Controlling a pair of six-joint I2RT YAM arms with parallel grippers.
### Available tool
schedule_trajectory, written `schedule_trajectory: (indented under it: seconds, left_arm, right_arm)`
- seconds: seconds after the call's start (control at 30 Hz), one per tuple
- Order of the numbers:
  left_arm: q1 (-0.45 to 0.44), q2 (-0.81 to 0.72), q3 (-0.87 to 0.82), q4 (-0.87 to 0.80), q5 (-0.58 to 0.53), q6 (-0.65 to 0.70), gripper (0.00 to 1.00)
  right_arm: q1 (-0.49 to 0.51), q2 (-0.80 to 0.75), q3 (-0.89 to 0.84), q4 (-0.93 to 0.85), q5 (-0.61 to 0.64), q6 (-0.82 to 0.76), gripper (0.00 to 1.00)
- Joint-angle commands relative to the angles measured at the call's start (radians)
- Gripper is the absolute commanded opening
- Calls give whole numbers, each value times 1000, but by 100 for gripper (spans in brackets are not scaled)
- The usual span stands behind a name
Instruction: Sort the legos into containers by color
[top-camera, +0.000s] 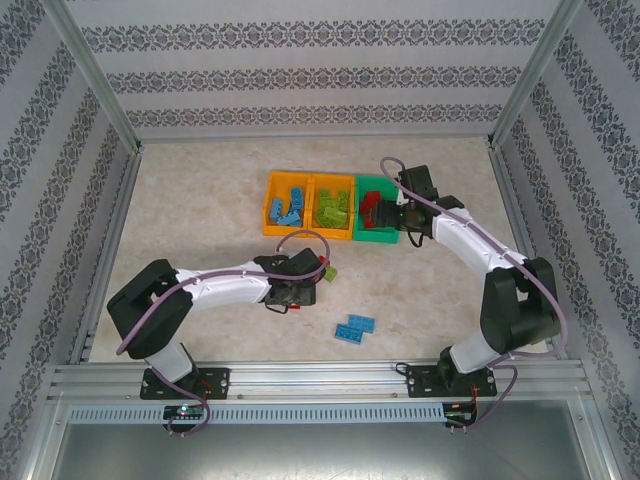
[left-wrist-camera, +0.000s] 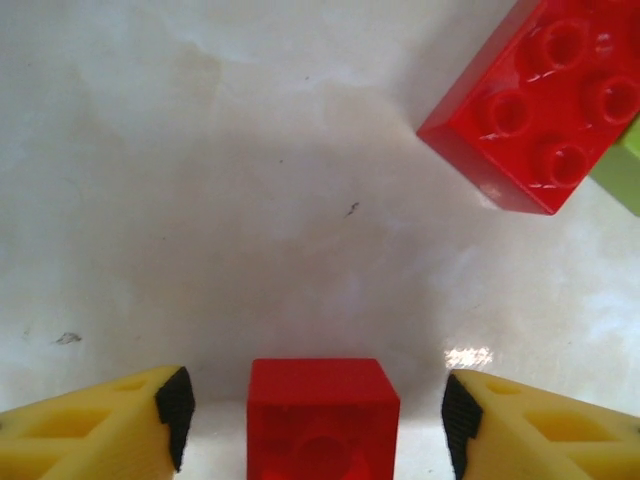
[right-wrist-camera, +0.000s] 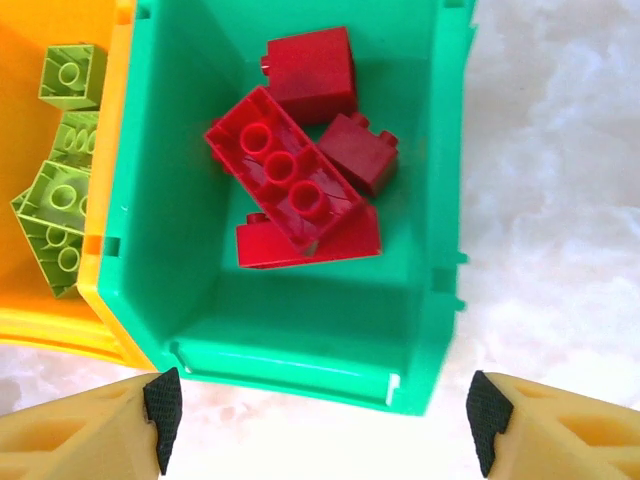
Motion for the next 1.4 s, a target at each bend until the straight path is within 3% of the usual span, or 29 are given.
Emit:
schedule_trajectory:
  seconds: [0.0, 0.5, 0.63, 0.93, 1.13, 1.37]
  left_arm:
    - [-15, 26, 30, -16, 8, 17, 63]
    - [-14, 34, 58, -46, -19, 40, 32]
    - [-14, 20, 135, -76, -57, 97, 29]
    - [23, 150, 515, -81, -21, 329, 29]
    - [88, 374, 841, -77, 111, 409, 29]
    - [128, 672, 1298, -213, 181, 469, 28]
  right_arm:
    - [-27, -52, -38, 11, 24, 12, 79]
    - [-126, -163, -157, 1, 7, 16, 81]
    - [-131, -184, -187, 9, 8, 21, 81]
    - [-129, -279, -312, 31, -53, 15, 79]
    - [-128, -399, -433, 32, -73, 81, 77]
    - [-109, -469, -485, -11, -140, 134, 75]
